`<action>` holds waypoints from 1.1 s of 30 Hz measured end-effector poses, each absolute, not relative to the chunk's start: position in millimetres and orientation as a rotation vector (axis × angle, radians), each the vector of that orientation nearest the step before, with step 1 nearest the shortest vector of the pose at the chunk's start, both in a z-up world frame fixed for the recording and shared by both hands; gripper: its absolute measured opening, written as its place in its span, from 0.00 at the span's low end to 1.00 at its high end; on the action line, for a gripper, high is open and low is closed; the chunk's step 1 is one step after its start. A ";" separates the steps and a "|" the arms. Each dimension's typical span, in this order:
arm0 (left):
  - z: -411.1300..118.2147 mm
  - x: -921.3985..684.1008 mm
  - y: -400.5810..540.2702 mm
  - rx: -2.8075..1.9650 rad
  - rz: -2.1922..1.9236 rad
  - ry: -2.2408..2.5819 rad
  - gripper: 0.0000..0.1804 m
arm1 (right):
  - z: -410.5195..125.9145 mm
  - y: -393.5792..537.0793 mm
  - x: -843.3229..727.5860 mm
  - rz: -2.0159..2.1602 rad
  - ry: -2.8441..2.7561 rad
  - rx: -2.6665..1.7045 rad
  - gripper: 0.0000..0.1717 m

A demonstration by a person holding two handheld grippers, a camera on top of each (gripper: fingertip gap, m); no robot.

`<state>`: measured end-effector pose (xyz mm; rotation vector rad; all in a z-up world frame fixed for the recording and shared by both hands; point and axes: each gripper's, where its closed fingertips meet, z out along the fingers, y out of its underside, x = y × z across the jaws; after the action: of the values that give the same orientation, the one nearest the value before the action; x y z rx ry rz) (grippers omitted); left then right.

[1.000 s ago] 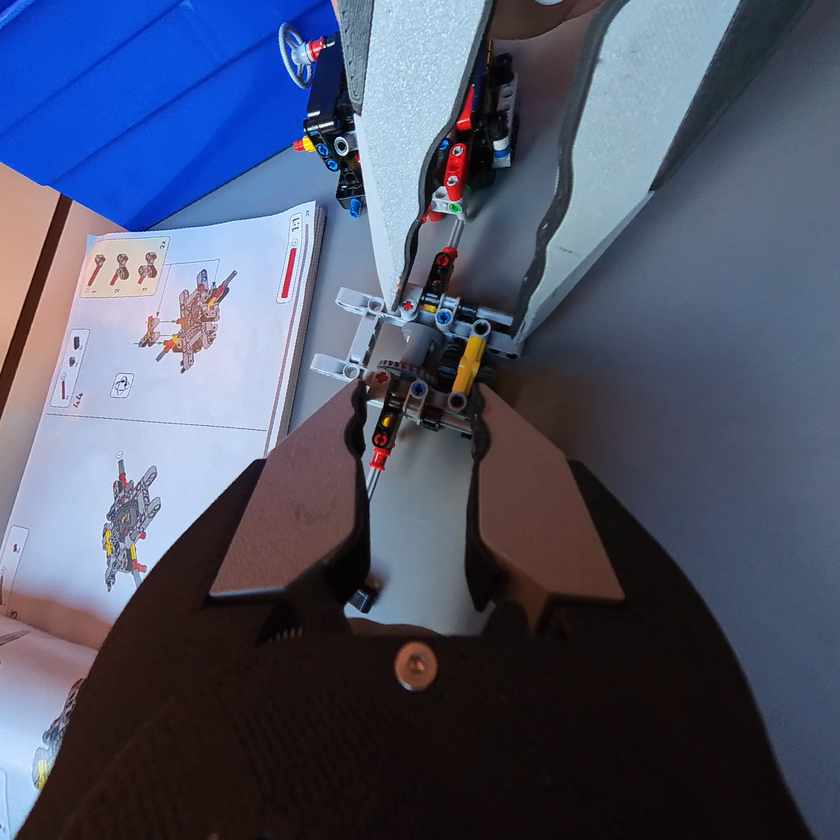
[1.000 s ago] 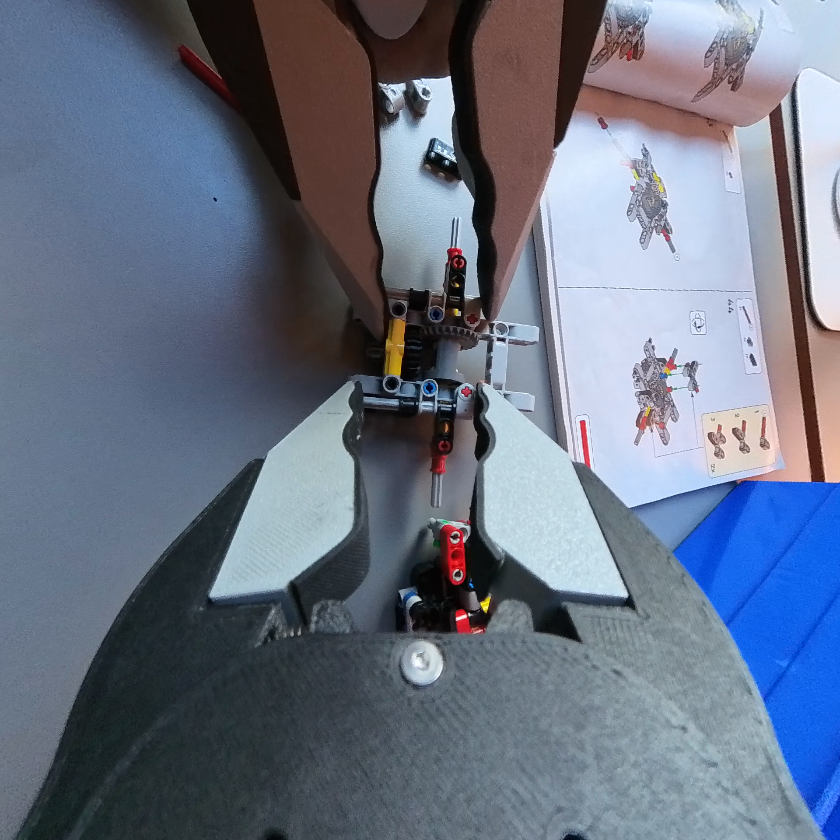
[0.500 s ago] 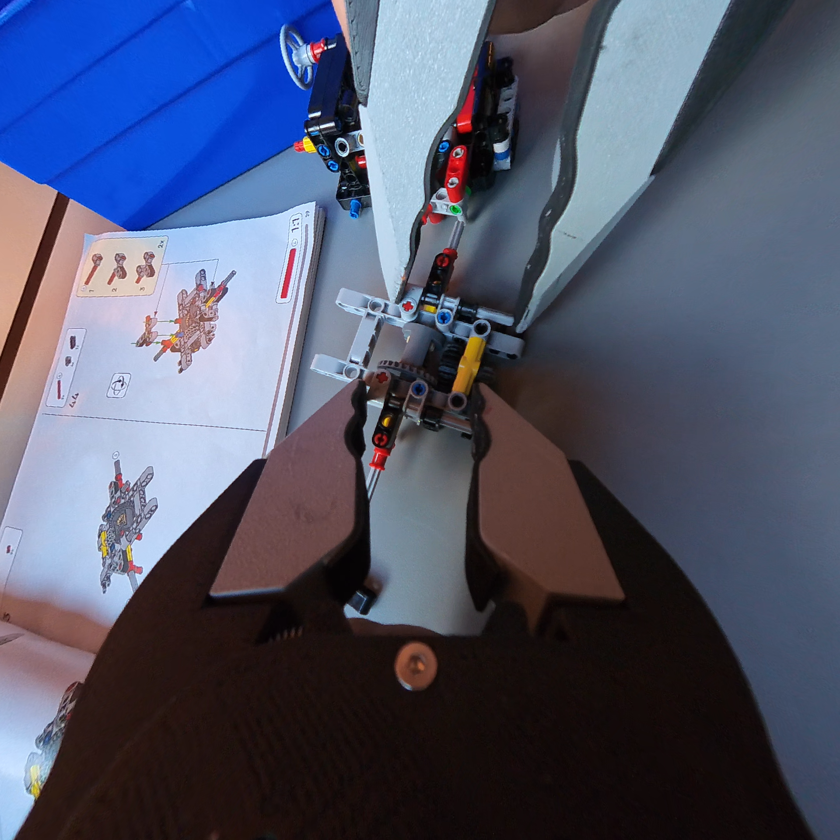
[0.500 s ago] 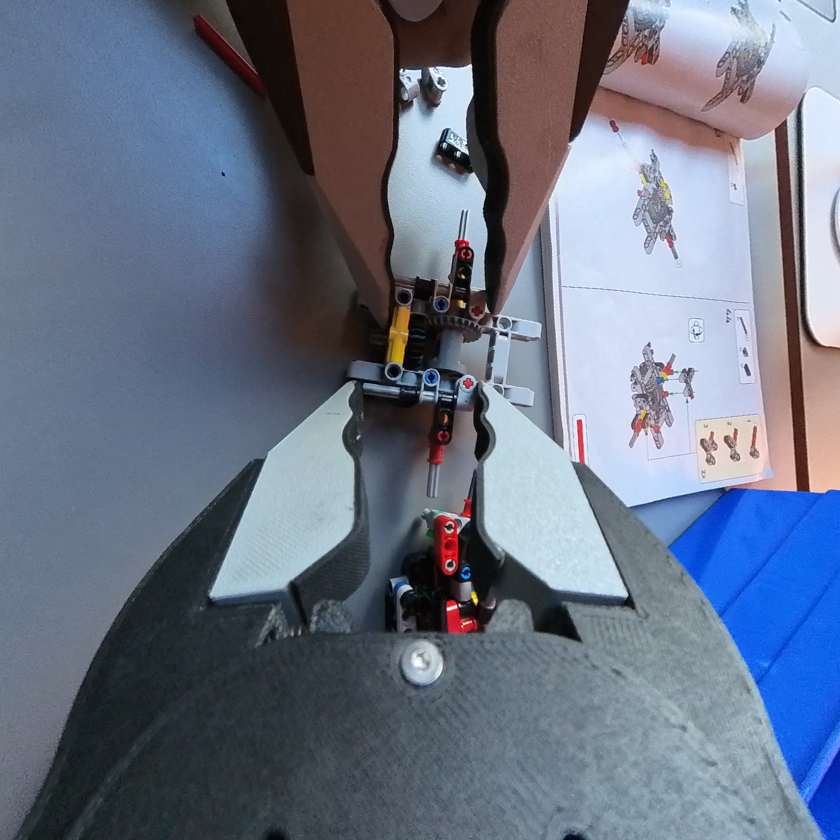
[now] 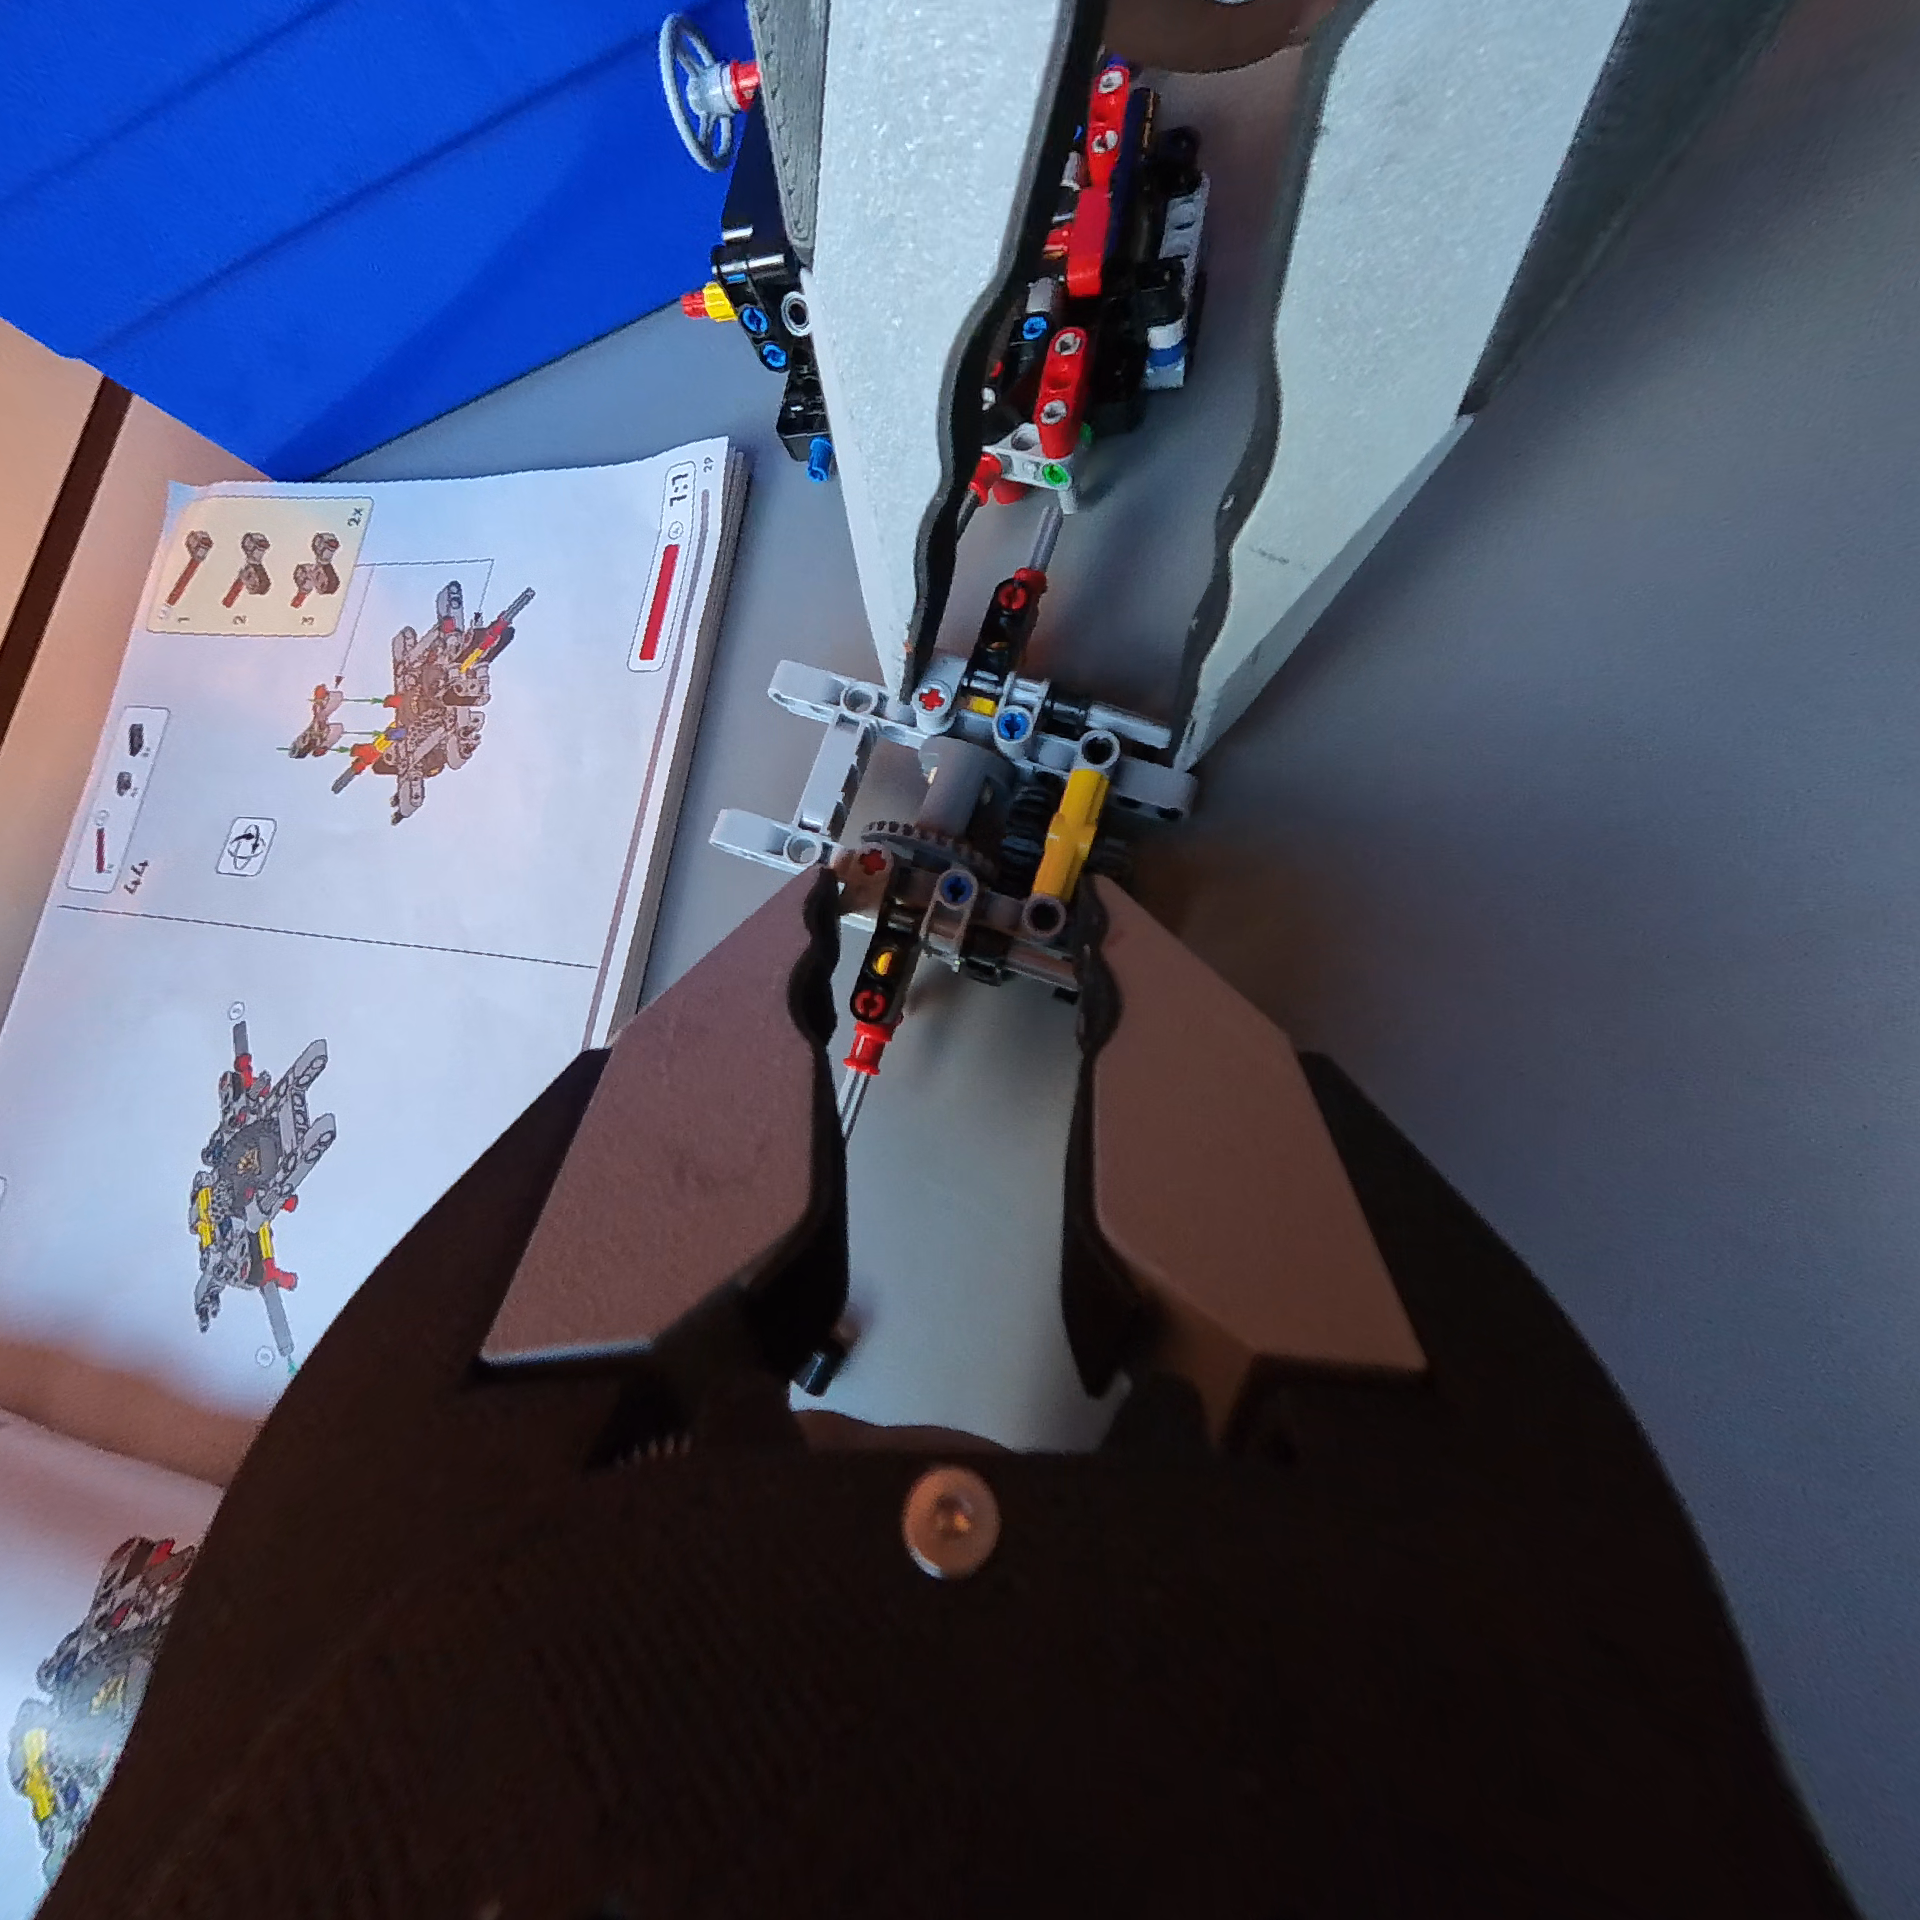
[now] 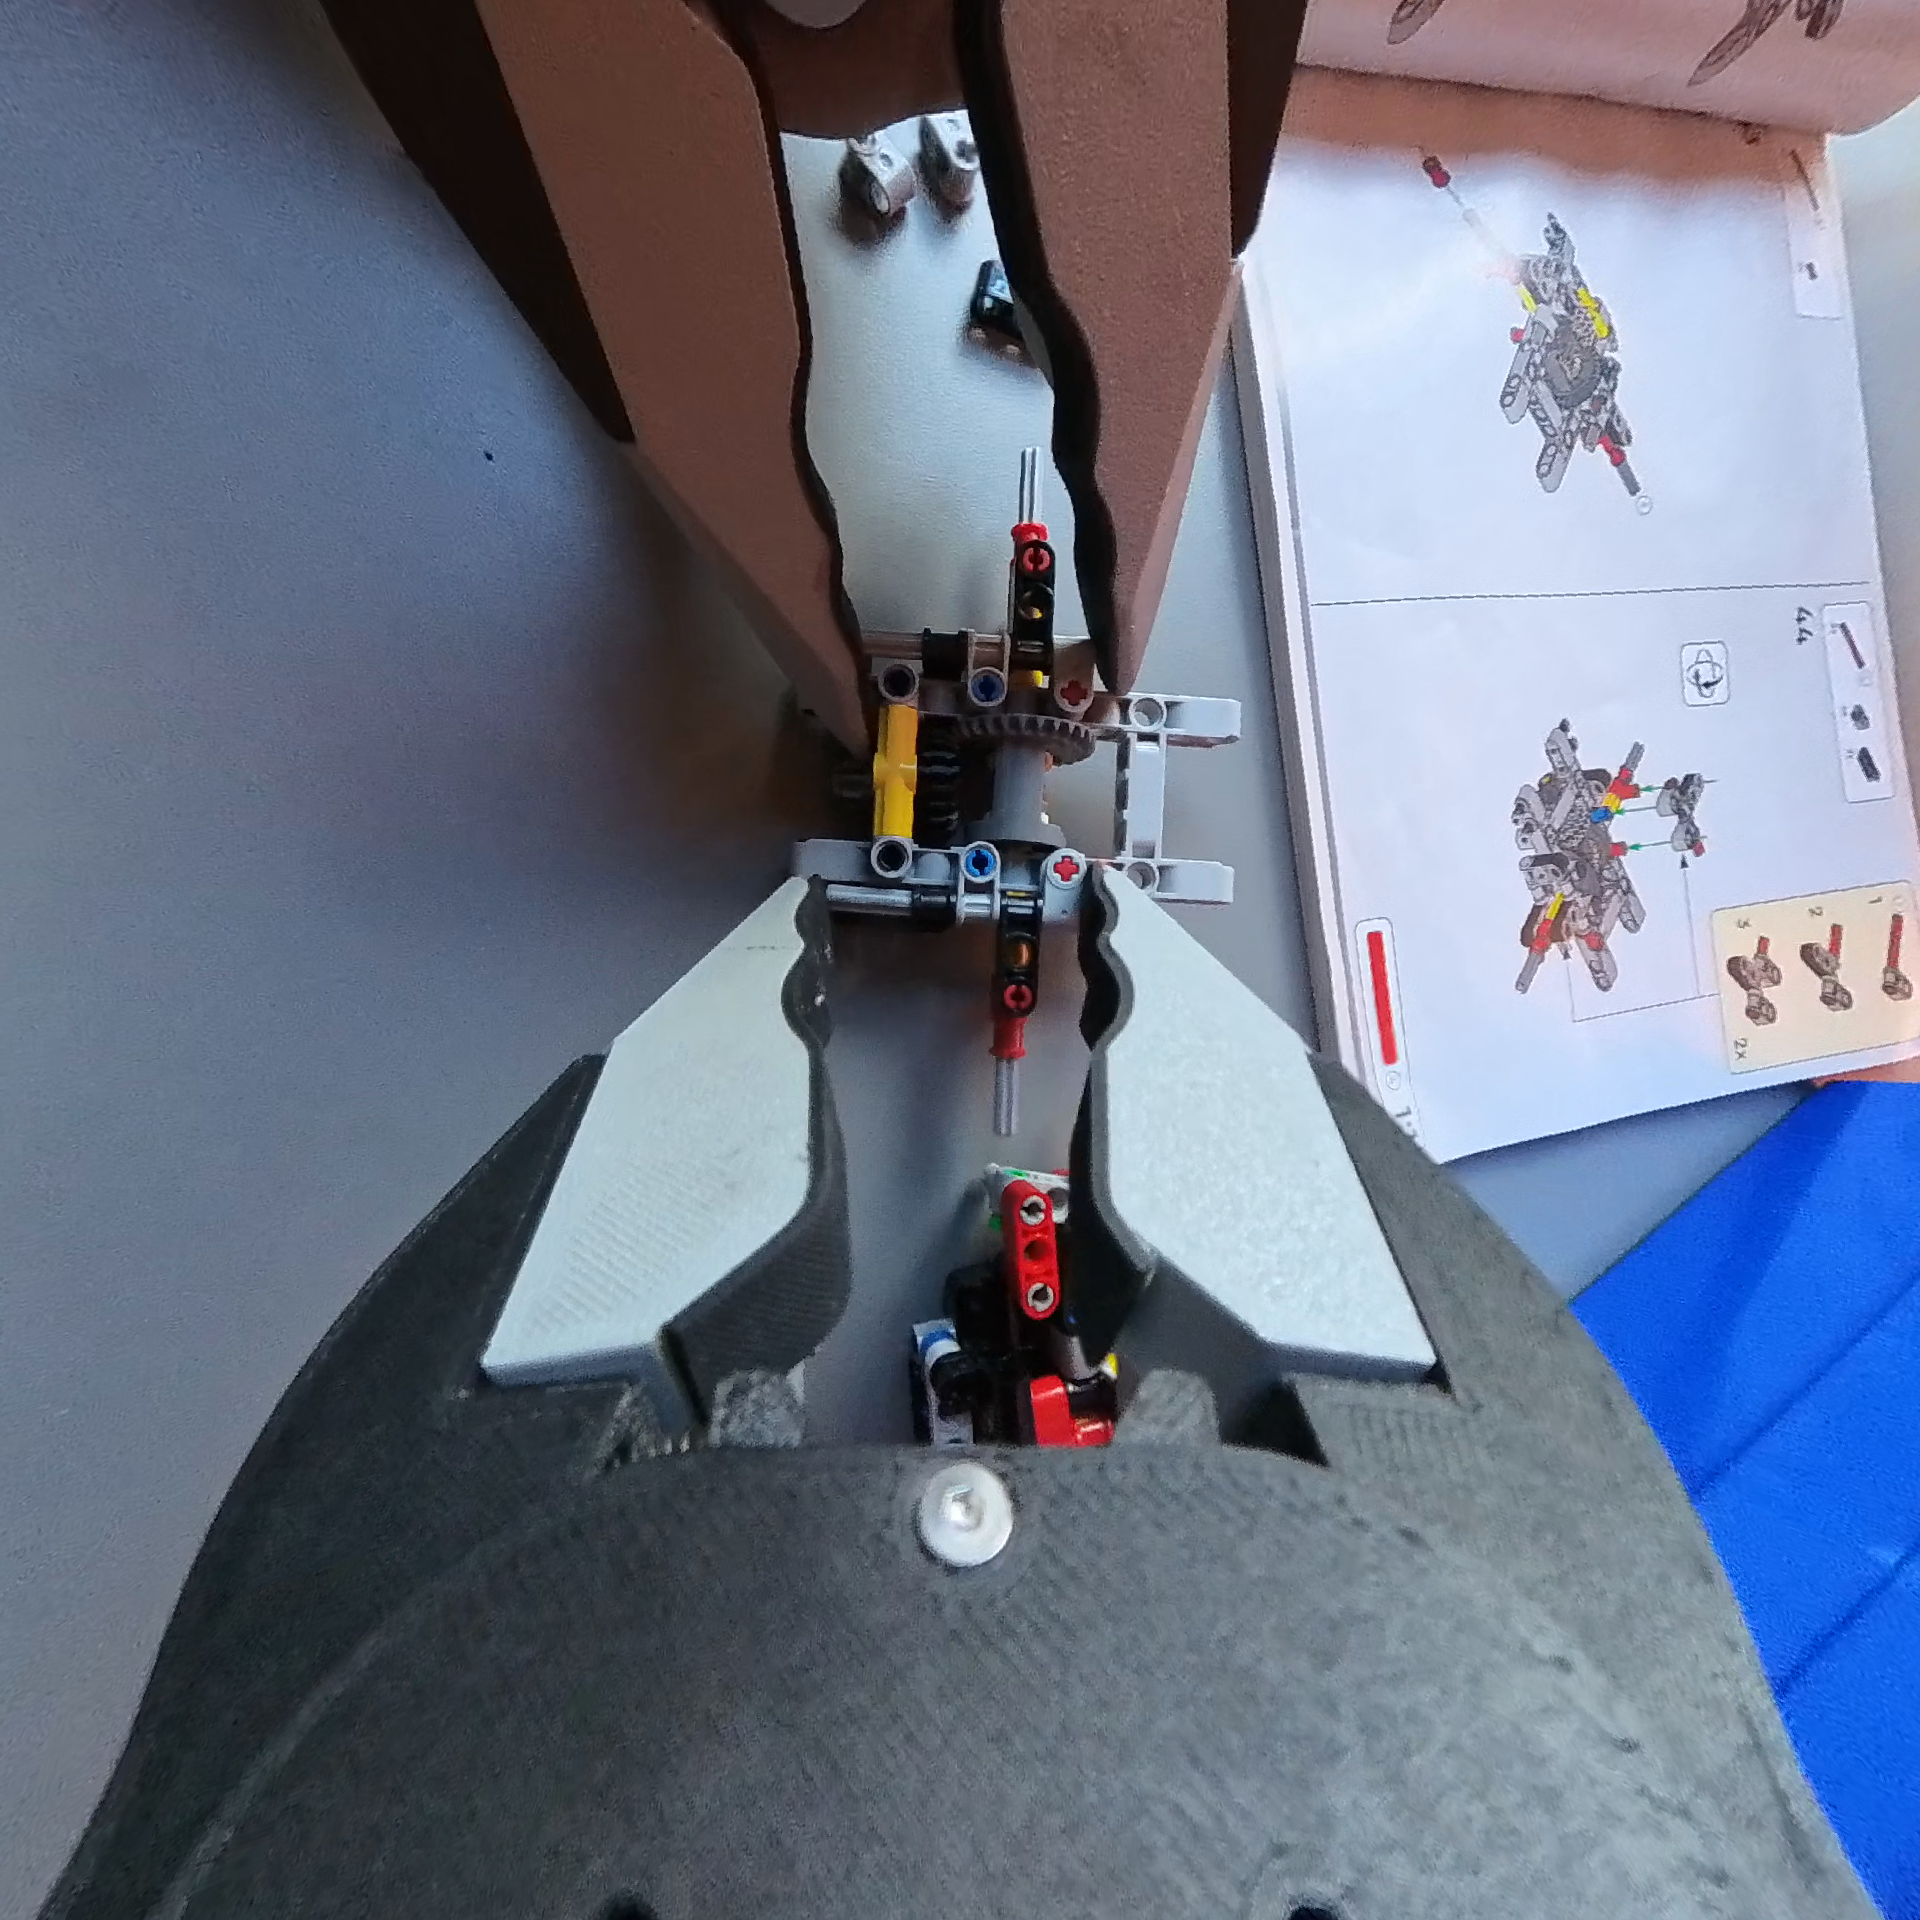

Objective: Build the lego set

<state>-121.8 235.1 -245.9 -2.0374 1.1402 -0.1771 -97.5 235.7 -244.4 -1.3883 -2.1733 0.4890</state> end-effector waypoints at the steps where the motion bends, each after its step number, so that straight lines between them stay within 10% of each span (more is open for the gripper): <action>1: -245.9 -121.7 235.1 -2.038 -0.175 1.141 0.24 | -244.4 235.9 -97.3 0.487 -2.173 -1.391 0.27; 33: -246.1 -118.8 239.0 -2.076 -0.146 1.044 0.24 | -241.0 246.9 -87.8 0.556 -1.865 -1.478 0.28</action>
<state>-118.8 239.0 -246.1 -2.0757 1.0435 -0.1456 -87.8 246.9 -241.0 -1.4784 -1.8650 0.5558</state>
